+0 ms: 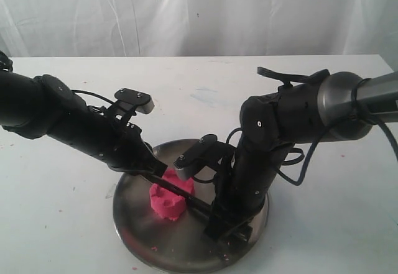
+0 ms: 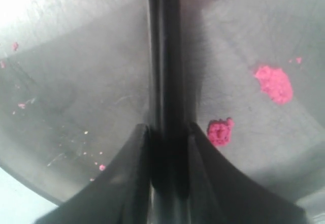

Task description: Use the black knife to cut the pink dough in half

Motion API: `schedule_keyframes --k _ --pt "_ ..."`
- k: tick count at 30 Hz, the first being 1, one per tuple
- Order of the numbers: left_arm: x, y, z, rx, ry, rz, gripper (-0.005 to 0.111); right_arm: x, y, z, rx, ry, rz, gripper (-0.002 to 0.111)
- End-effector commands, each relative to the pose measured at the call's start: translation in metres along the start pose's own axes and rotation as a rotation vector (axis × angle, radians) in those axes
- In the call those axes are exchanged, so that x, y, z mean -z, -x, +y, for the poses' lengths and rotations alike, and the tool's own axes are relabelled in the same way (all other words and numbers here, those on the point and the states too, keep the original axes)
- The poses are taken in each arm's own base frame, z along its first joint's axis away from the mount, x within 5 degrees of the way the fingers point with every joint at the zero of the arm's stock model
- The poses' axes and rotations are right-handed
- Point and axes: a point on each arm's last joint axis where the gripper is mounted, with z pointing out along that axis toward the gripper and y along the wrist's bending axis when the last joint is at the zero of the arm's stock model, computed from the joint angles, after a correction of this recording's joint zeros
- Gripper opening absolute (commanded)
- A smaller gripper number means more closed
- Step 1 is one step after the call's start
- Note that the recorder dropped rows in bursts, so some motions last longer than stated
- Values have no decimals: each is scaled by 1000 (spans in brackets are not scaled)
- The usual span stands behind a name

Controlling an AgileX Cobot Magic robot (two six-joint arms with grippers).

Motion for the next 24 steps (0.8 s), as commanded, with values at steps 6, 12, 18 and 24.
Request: schedule_keyframes --k 6,12,18,24 --pt "10 5 -4 -31 7 -23 0 1 0 1 19 17 22 0" --pt "10 5 -4 -31 7 -23 0 1 -2 2 51 27 39 0" --pt "10 5 -4 -31 9 -24 0 1 0 -2 10 -15 16 0" --pt "10 5 -4 -31 7 -23 0 2 -3 -11 -56 -119 45 0"
